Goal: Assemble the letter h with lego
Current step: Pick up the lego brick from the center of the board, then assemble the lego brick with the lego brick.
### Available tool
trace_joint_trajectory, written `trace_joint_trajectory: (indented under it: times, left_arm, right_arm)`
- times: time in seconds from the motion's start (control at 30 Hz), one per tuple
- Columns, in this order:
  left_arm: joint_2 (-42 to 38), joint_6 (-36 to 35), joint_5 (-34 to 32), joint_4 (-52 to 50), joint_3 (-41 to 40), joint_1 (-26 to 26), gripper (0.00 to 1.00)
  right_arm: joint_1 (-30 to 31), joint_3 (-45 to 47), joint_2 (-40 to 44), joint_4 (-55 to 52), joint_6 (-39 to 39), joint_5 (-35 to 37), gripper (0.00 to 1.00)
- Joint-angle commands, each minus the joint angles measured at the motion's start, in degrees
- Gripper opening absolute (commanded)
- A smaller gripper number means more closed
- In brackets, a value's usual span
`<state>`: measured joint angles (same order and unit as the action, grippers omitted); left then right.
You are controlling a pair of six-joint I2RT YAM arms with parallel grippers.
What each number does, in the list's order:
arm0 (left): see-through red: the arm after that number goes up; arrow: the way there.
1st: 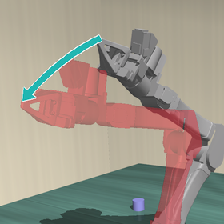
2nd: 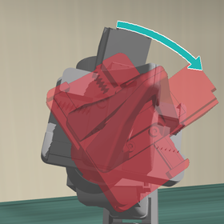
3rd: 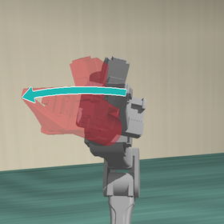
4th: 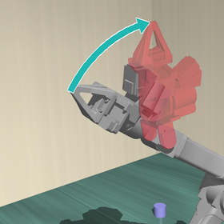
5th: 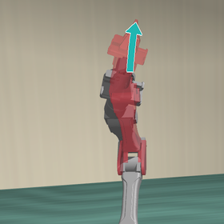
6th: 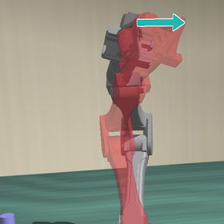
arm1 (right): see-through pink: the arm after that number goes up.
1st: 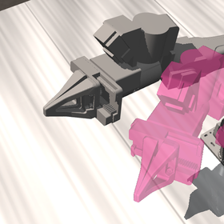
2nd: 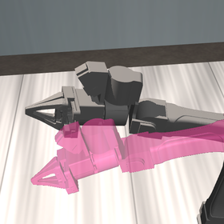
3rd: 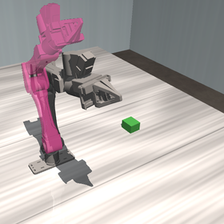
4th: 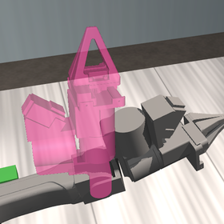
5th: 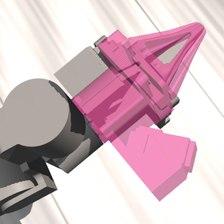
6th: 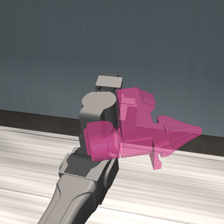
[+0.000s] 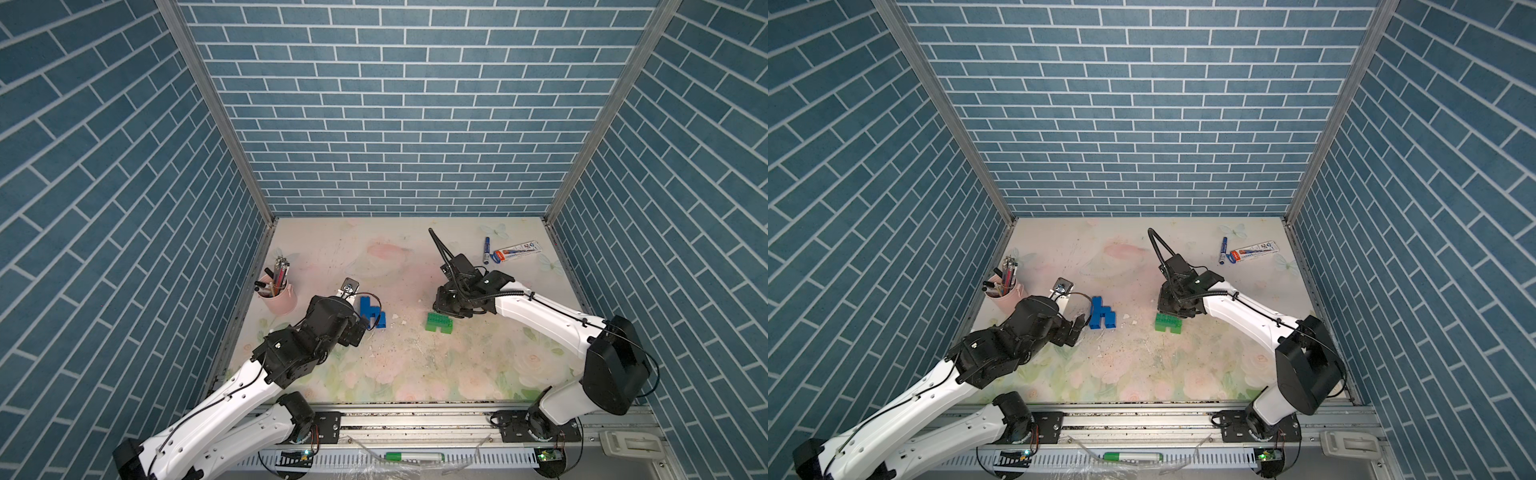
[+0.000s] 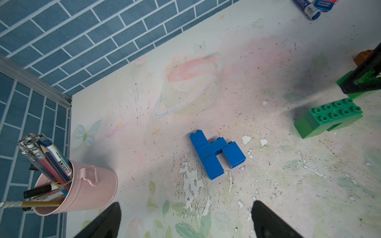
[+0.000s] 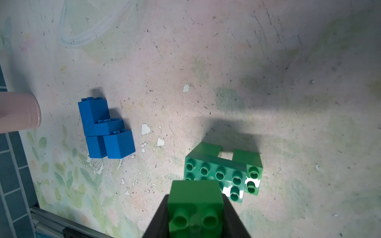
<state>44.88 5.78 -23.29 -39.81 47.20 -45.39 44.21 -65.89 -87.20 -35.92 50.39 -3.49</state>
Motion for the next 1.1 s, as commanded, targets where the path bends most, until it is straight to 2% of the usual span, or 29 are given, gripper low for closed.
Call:
trace_joint_trajectory:
  times: [0.0,0.17,0.3,1.07]
  left_arm:
    - [-0.9,0.4,0.4,-0.6,-0.4,0.3,0.99]
    - [-1.0,0.6,0.8,-1.0,-0.1,0.3,0.99]
    - [-1.2,1.1,0.8,-1.4,0.1,0.3,0.99]
    - [-0.5,1.8,1.1,-2.7,0.7,0.4,0.99]
  right_arm:
    - [1.1,-4.2,0.0,-5.9,4.7,5.9,0.0]
    - [1.5,-11.4,-7.7,-13.5,3.3,2.2,0.0]
    - [1.8,-12.5,-10.3,-13.4,3.2,0.7,0.0]
    - [4.4,-15.3,-18.3,-15.1,5.4,5.4,0.0]
